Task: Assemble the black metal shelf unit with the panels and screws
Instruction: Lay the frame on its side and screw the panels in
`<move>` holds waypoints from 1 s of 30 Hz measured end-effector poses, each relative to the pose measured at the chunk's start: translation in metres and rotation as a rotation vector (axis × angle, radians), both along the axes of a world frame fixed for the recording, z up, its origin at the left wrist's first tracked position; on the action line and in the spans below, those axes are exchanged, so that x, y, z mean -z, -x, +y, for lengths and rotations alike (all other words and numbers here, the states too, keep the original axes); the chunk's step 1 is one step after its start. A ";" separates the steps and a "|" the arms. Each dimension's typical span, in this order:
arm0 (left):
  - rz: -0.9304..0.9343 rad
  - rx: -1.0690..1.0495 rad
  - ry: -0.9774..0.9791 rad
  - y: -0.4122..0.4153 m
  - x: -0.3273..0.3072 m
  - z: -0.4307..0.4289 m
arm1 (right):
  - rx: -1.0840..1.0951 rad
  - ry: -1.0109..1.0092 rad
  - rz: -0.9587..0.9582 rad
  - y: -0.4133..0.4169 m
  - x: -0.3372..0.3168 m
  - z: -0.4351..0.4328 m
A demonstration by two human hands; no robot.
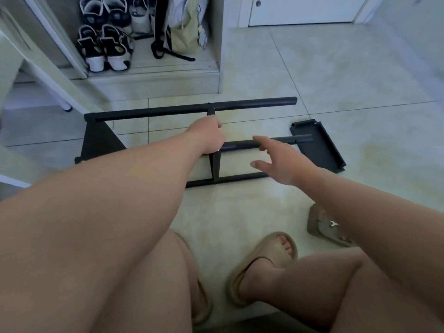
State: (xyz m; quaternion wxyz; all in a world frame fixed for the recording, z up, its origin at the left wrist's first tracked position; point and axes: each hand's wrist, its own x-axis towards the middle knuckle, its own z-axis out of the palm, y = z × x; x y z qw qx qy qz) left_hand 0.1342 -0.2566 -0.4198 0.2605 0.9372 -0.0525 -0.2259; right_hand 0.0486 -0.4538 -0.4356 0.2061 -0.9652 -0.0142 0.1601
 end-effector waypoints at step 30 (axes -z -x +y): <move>-0.190 1.382 -0.168 0.087 0.205 -0.276 | 0.297 0.292 0.654 0.124 0.218 -0.286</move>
